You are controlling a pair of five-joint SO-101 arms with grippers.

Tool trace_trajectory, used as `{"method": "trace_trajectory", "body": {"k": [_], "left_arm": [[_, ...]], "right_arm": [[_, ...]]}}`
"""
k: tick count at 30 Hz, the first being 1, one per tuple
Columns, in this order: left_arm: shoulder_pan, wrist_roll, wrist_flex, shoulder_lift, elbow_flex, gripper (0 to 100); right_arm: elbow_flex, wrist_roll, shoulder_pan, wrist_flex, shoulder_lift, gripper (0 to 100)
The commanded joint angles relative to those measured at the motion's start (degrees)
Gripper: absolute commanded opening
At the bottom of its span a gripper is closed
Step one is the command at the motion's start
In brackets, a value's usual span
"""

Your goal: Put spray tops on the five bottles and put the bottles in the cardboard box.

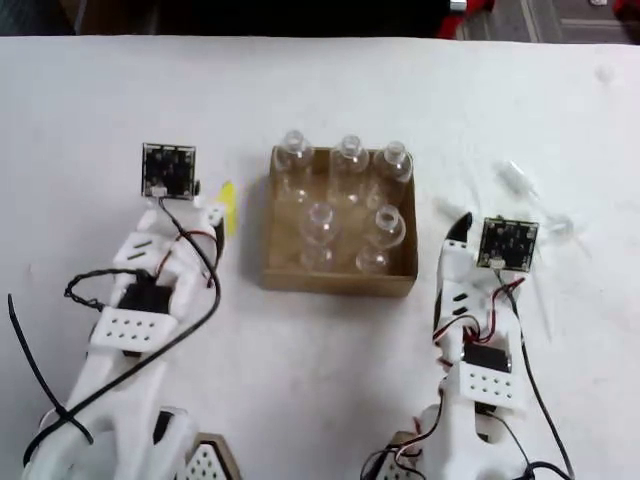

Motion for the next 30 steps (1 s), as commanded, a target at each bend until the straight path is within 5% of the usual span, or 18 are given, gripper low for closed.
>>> {"method": "trace_trajectory", "body": {"k": [1, 4, 7, 14, 21, 24, 30], "left_arm": [[0.75, -0.53, -1.41, -0.22, -0.44, 15], [0.75, -0.53, -1.41, -0.22, -0.44, 15], [0.75, -0.53, -1.41, -0.22, -0.53, 15], [0.75, -0.53, -1.05, -0.57, -0.62, 15], [2.33, -0.62, -1.41, -0.13, -0.35, 15], [2.86, -0.62, -1.23, -0.04, -0.35, 15], [2.42, -0.62, -1.23, -0.04, -0.35, 15]], "right_arm": [[-2.55, 0.26, 1.54, -0.75, -0.4, 15.7], [-2.55, 0.26, 1.45, -0.48, -0.31, 22.4], [-3.87, 0.26, 1.45, 2.24, -0.31, 0.2], [-4.22, 0.18, 1.45, 2.95, -0.31, 28.7], [-5.8, -5.1, 2.59, 4.09, 0.22, 17.6], [-13.19, -14.07, 5.85, 17.01, 1.45, 16.4], [-27.78, -14.59, 9.36, 27.56, 12.88, 0.9]]}}
